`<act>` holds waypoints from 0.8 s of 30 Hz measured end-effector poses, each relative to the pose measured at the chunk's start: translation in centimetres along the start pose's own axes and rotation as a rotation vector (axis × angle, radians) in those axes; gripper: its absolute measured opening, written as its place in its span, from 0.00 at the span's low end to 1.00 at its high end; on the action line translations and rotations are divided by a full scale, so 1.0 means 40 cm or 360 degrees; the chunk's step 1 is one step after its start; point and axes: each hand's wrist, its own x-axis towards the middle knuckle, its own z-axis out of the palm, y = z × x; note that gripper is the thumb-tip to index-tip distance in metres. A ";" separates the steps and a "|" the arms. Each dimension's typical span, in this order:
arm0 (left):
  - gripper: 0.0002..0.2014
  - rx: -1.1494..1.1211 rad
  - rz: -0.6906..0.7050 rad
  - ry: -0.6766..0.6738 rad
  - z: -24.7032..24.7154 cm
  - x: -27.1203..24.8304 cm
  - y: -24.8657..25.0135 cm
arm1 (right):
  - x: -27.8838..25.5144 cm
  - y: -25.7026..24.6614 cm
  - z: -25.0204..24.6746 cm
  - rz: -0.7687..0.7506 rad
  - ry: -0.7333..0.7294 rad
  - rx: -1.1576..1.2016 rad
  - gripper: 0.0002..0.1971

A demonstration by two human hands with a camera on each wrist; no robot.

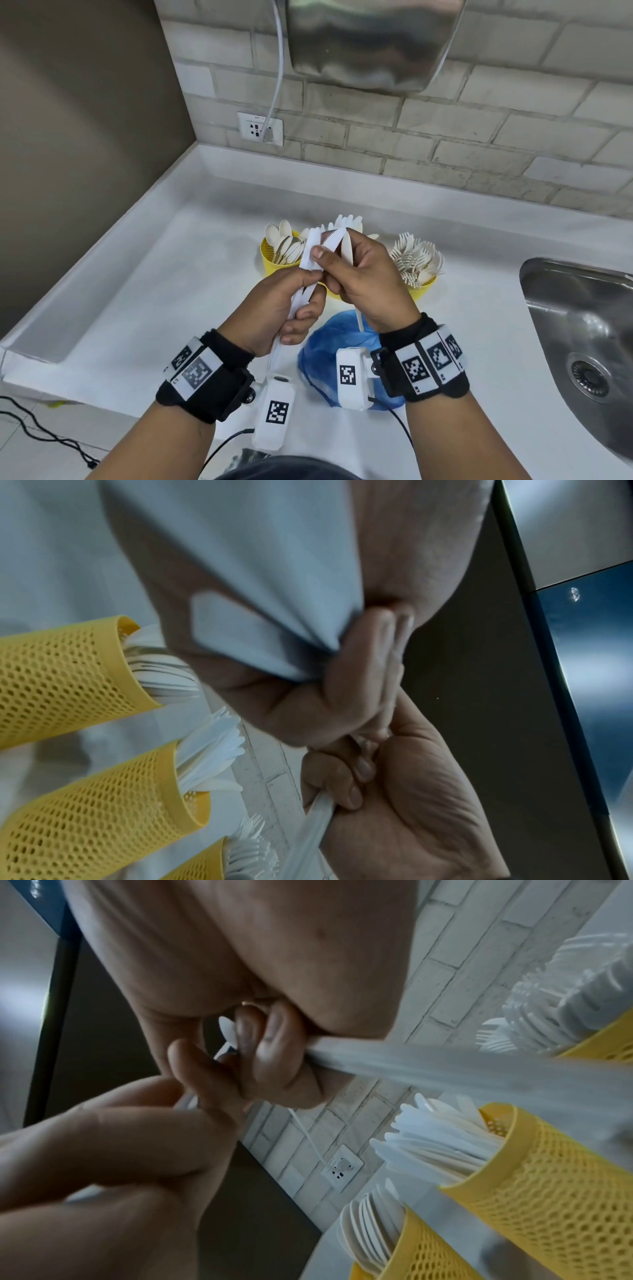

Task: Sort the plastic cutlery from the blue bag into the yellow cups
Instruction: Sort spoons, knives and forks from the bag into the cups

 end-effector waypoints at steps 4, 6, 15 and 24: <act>0.27 0.0125 0.0025 -0.0029 -0.017 -0.020 0.009 | 0.001 0.001 0.026 -0.0018 0.0016 0.0017 0.19; 0.24 0.0190 0.0072 0.0013 -0.030 -0.025 0.011 | 0.003 -0.001 0.037 -0.0028 0.0070 0.0020 0.18; 0.18 0.0345 0.0271 0.0173 -0.079 -0.022 0.015 | 0.020 -0.011 0.056 -0.0045 0.0331 -0.0149 0.16; 0.12 0.0307 0.0293 0.0203 -0.082 -0.017 0.030 | 0.019 -0.030 0.057 0.0028 0.0274 -0.0114 0.16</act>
